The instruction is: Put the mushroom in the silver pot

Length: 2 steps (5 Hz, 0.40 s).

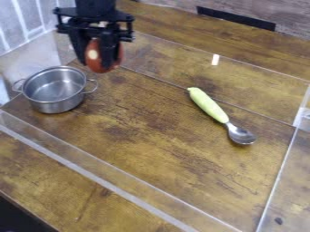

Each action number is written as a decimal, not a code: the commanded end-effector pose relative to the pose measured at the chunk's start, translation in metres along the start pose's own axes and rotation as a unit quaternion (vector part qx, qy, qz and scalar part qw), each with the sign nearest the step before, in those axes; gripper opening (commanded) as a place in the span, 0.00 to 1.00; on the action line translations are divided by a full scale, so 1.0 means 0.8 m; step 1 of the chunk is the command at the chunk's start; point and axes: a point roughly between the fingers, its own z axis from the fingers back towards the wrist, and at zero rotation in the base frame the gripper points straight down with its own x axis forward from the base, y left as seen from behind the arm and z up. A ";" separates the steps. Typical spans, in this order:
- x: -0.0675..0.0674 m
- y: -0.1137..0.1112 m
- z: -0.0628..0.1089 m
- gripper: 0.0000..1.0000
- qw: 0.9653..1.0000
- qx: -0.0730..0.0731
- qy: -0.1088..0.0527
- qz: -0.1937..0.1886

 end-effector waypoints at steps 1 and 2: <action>0.000 0.036 0.027 0.00 0.999 0.002 -0.045 0.029; 0.000 0.074 0.011 0.00 0.998 0.001 -0.043 0.047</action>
